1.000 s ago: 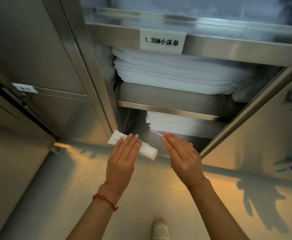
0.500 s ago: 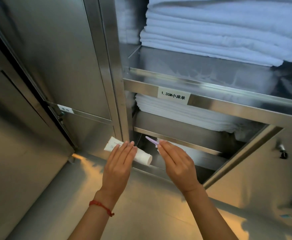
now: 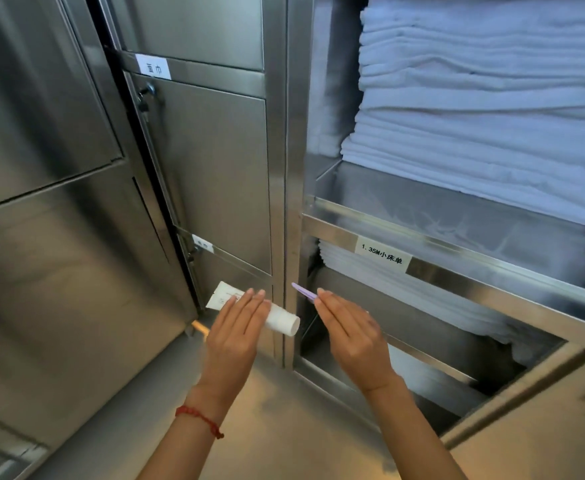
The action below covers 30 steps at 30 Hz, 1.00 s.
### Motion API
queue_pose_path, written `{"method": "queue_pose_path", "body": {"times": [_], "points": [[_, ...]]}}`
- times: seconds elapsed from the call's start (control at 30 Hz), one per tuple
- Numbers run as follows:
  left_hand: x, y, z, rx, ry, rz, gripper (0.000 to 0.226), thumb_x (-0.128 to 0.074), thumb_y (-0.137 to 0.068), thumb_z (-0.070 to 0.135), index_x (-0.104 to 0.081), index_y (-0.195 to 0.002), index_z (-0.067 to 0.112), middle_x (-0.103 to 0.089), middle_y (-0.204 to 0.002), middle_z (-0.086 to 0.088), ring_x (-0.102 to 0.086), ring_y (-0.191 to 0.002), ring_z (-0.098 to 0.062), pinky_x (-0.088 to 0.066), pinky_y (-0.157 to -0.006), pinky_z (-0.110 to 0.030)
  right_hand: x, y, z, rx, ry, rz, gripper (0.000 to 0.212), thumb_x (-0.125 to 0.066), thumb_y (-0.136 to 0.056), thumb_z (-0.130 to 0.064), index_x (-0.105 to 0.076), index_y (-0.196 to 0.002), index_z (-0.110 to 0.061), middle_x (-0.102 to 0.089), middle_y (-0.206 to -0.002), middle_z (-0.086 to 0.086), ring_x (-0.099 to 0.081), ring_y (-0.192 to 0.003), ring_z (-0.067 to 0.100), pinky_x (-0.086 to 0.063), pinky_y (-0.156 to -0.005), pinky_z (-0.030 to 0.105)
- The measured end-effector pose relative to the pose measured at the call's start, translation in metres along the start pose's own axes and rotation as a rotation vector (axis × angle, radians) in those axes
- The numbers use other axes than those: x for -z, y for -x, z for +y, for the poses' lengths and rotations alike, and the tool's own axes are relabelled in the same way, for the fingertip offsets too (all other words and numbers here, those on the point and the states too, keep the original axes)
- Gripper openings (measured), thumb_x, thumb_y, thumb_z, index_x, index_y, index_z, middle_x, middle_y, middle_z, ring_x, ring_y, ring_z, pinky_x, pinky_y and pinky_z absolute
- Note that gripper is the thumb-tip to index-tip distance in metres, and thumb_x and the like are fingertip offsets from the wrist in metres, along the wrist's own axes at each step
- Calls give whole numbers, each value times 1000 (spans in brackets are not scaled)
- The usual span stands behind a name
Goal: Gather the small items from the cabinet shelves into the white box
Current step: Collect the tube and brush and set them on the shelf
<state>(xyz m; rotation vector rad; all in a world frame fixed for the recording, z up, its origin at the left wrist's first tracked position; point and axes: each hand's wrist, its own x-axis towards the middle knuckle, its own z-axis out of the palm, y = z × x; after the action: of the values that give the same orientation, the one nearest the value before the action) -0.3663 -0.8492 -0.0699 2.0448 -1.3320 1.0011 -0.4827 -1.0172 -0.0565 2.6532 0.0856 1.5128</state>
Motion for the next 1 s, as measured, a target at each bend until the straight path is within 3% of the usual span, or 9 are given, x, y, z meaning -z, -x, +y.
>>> {"method": "queue_pose_path", "body": {"times": [0.1,0.2,0.37,0.5,0.8,0.9,1.0], "points": [[17,-5,-4,34,-59,25,30,-37,-92,-1,-50,-119,6,-64,-117,-17,-59,-113,-30,-37,-103,-41,0,-14,4,-2,-36,2,25,-68,-81,2,-70,-106,2,-68,-112,15,-66,-102,23,-51,-92,30],[33,-6,-8,51,-110,65,29,-28,-99,-1,-51,-116,5,-65,-116,-17,-60,-111,-31,-36,-104,-39,-1,-30,2,35,-64,42,20,-60,-89,-2,-70,-106,2,-68,-110,15,-67,-101,23,-48,-95,30],[63,-1,-16,73,-184,105,36,-51,-83,-8,-52,-116,6,-65,-116,-15,-52,-117,-25,-35,-105,-37,-6,-62,-19,128,-149,84,20,-54,-92,3,-70,-105,3,-69,-109,15,-67,-100,22,-55,-85,31],[87,7,-28,116,-249,92,46,-64,-74,-10,-53,-115,7,-65,-117,-14,-56,-114,-27,-36,-104,-38,-16,-80,-41,190,-219,89,25,-59,-84,10,-69,-106,3,-67,-112,16,-66,-102,24,-55,-80,34],[153,27,-69,170,-380,132,27,-30,-99,2,-53,-113,7,-67,-113,-13,-60,-111,-27,-33,-105,-35,-28,-123,-108,260,-278,125,28,-46,-92,7,-70,-105,2,-67,-113,14,-67,-99,24,-52,-85,33],[178,35,-88,171,-418,132,29,-39,-90,-5,-51,-113,7,-67,-112,-14,-65,-105,-29,-31,-105,-34,-35,-136,-136,276,-315,140,30,-49,-86,11,-71,-105,2,-67,-113,14,-67,-100,24,-52,-86,33],[202,48,-108,189,-468,125,42,-51,-76,-12,-51,-114,6,-67,-113,-14,-64,-105,-30,-33,-104,-36,-45,-153,-165,285,-375,145,38,-62,-69,18,-71,-103,3,-67,-112,14,-67,-98,25,-54,-80,35]]}}
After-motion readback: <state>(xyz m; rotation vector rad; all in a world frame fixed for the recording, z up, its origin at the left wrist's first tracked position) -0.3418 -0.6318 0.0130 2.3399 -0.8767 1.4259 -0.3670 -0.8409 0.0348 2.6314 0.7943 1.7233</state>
